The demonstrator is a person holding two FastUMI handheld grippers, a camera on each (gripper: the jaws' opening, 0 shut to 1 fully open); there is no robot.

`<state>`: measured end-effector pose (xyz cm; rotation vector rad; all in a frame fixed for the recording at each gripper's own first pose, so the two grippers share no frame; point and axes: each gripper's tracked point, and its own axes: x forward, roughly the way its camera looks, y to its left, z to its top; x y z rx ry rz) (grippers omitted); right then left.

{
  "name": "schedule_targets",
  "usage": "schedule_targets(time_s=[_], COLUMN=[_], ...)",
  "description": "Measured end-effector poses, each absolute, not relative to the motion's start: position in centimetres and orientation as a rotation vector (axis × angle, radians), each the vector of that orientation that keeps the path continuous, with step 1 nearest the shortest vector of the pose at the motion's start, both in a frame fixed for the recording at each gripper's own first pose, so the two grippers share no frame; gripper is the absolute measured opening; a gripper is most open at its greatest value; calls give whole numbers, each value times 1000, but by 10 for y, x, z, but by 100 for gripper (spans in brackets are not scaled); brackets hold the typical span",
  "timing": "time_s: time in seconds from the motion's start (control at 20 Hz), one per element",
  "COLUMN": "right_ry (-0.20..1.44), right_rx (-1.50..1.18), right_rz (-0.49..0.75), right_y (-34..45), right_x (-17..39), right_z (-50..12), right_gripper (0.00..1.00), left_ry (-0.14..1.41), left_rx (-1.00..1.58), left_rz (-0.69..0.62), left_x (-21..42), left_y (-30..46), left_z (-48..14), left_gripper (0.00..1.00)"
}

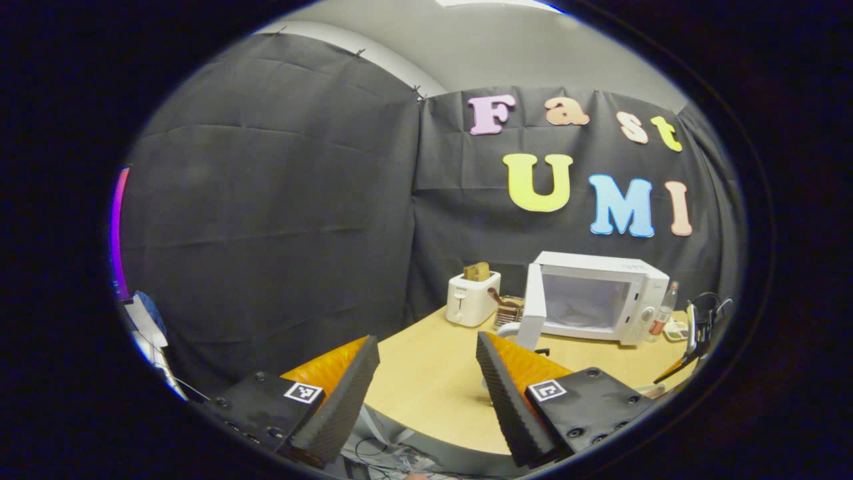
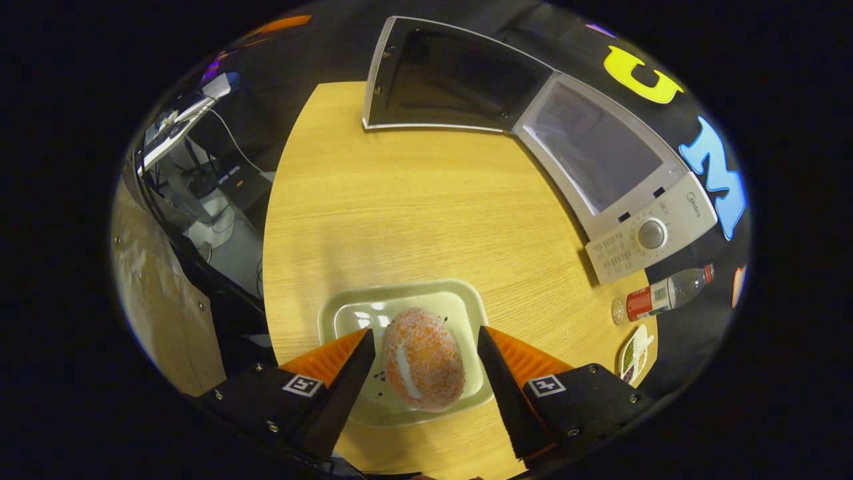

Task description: Open the microwave oven with the left hand, put the food in, and close the microwave oven.

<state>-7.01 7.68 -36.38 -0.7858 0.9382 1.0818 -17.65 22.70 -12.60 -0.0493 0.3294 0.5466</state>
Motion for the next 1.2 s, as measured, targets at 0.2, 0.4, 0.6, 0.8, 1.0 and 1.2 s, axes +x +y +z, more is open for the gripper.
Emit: schedule_targets(time_s=[0.2, 0.4, 0.6, 0.8, 1.0, 1.2], right_ry=[976, 1038, 988, 940, 857, 755], right_rx=[-820, -811, -835, -868, -890, -892], right_rz=[1076, 1114, 1087, 1037, 990, 936], right_y=[70, 71, 70, 72, 82, 106], right_x=[-69, -76, -73, -69, -47, -6], right_z=[-377, -386, -384, -376, -348, -312], right_gripper=[95, 78, 63, 63, 63, 63], left_ry=[332, 322, 312, 299, 287, 279], left_rx=[-91, -64, -76, -90, -92, -86], left_rz=[559, 554, 545, 543, 538, 534], left_x=[-177, -172, -164, -159, -152, -152], left_y=[224, 225, 226, 229, 232, 234], left_z=[-136, -136, -138, -140, -141, -142], left_gripper=[96, 96, 95, 95, 95, 95])
